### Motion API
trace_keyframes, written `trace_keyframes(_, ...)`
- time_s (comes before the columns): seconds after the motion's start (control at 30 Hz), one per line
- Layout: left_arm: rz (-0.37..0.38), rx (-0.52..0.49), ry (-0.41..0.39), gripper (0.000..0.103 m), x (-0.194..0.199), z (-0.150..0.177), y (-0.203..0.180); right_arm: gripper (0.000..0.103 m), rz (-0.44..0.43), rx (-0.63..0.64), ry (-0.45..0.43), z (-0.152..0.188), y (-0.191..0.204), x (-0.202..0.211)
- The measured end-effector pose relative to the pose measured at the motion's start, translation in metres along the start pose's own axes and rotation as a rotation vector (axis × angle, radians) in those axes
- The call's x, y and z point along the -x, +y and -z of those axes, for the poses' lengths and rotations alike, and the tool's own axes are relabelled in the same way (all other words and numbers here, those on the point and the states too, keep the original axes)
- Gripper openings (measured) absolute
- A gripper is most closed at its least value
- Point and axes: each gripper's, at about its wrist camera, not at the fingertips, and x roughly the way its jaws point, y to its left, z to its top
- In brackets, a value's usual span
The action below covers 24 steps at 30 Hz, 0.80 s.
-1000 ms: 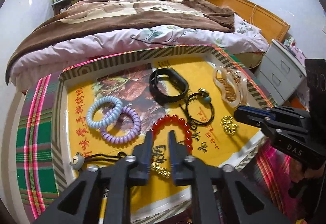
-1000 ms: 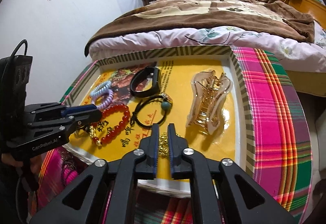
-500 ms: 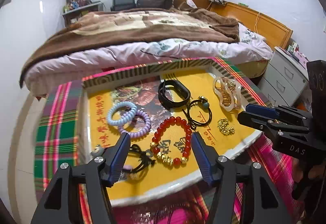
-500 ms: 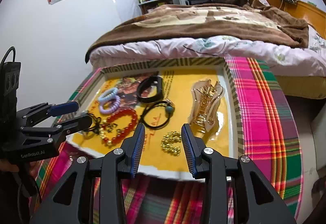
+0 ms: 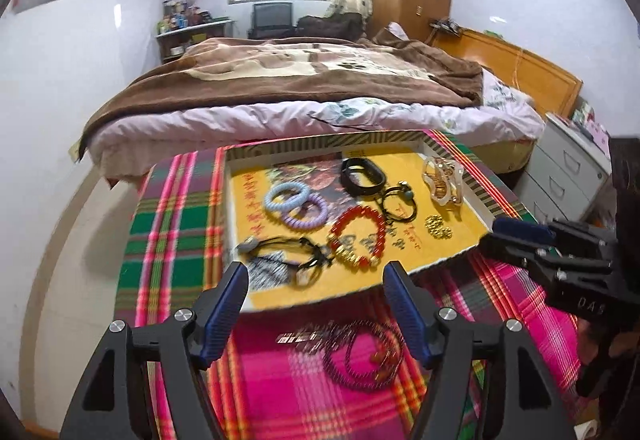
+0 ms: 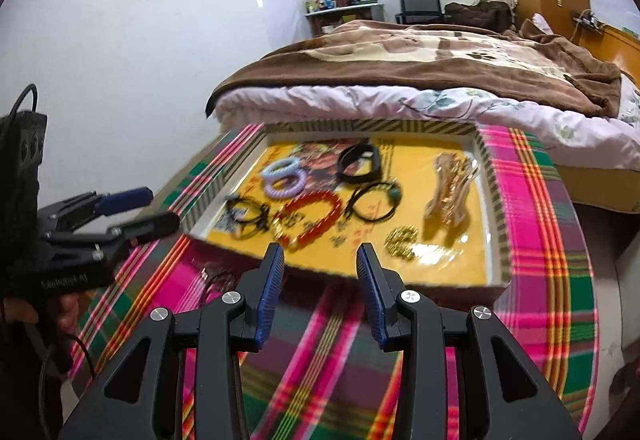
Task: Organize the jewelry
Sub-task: 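Lift both open tools from the tray toward the dark beaded necklace on the cloth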
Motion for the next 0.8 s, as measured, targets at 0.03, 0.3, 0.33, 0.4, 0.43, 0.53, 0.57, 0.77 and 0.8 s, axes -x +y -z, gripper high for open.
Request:
trace_keyframes(0.03,-0.011,0.019,0.0,0.069,0.003,0.004,0.005,0.039,-0.011,0.005,0.01,0.004,0.004,-0.001)
trace_keyframes(0.3,-0.06,0.169,0.007,0.071,0.023,0.044,0.048,0.039,-0.096,0.116,0.095,0.028,0.051,-0.024)
trace_keyframes(0.33,-0.064,0.184,0.012,0.071,0.024,0.049,0.053,0.039,-0.111,0.139,0.105,0.03,0.059,-0.029)
trace_keyframes(0.4,-0.071,0.211,0.018,0.071,0.024,0.058,0.061,0.039,-0.124,0.171,0.128,0.033,0.074,-0.038)
trace_keyframes(0.43,-0.073,0.228,0.022,0.071,0.024,0.062,0.065,0.039,-0.134,0.186,0.14,0.035,0.081,-0.044)
trace_keyframes(0.53,-0.076,0.262,0.035,0.071,0.024,0.073,0.076,0.039,-0.156,0.197,0.184,0.038,0.096,-0.062)
trace_keyframes(0.57,-0.076,0.267,0.038,0.071,0.024,0.074,0.078,0.039,-0.157,0.204,0.195,0.039,0.1,-0.067)
trace_keyframes(0.77,-0.071,0.282,0.046,0.071,0.023,0.081,0.087,0.039,-0.091,0.267,0.255,0.049,0.113,-0.084)
trace_keyframes(0.8,-0.065,0.286,0.049,0.071,0.022,0.082,0.088,0.039,-0.082,0.277,0.251,0.049,0.114,-0.083)
